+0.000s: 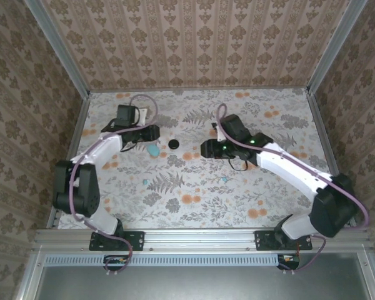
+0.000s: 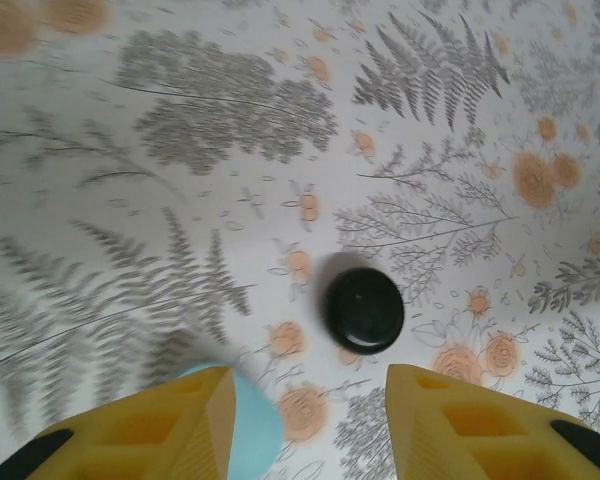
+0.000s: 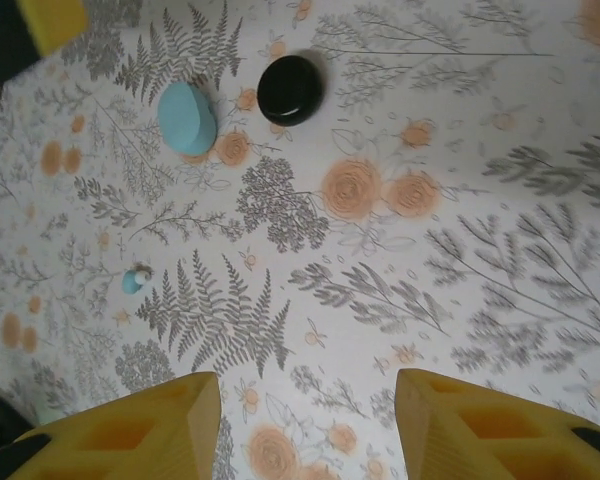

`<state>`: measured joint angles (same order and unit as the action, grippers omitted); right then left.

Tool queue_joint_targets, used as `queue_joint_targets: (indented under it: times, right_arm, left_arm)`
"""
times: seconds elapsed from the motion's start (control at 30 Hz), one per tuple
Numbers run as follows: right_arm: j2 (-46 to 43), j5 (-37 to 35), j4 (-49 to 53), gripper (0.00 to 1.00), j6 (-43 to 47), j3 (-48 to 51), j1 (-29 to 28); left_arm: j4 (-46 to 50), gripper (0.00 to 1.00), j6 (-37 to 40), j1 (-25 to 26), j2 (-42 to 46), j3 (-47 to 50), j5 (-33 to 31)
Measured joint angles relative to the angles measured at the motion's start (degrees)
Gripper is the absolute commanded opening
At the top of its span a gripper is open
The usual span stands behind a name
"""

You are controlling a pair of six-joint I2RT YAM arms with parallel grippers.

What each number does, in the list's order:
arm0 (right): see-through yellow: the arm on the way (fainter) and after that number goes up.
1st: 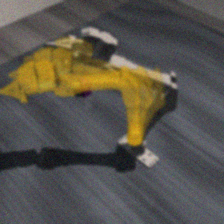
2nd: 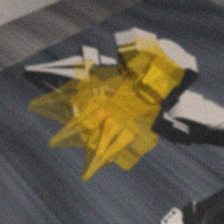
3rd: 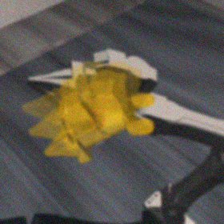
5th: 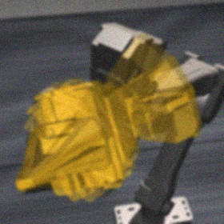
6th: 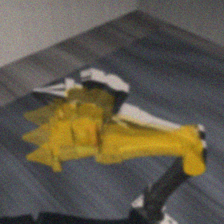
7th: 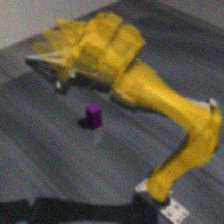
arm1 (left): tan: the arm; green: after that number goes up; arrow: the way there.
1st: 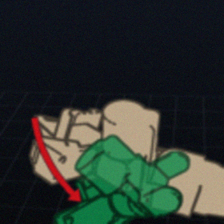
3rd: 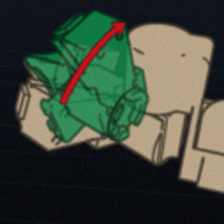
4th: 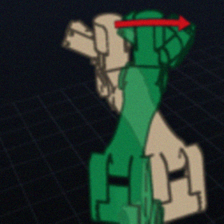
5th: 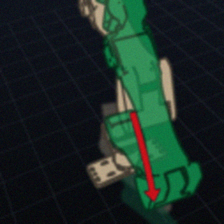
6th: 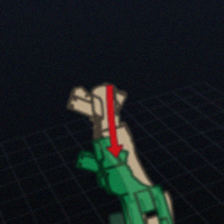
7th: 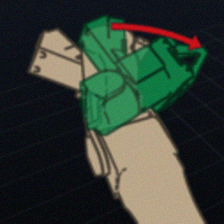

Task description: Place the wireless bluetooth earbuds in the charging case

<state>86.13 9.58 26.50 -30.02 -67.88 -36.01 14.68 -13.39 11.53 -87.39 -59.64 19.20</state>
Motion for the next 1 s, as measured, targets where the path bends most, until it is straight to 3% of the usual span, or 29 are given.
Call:
queue_joint_targets:
  times: [0.27, 0.63, 0.8, 1.0]
  right_arm:
    - [20.79, -3.41, 3.02, 0.51, 6.19, -22.16, -7.15]
    - [53.11, -6.58, 14.91, 0.63, 14.8, -60.67, -11.58]
    - [59.87, -8.68, 19.41, 0.67, 16.94, -69.29, -12.57]
    - [61.27, -10.97, 20.48, 0.7, 18.67, -70.97, -13.03]
  left_arm:
    - [0.04, 0.49, -0.59, -10.54, 12.68, 14.1, 0.28]
    - [-2.12, 0.52, -5.16, -15.3, 26.45, 26.16, 2.03]
    - [-3.43, 0.53, -6.38, -16.13, 28.13, 27.65, 2.45]
    - [-4.9, 0.53, -6.84, -16.52, 28.13, 27.76, 3.48]
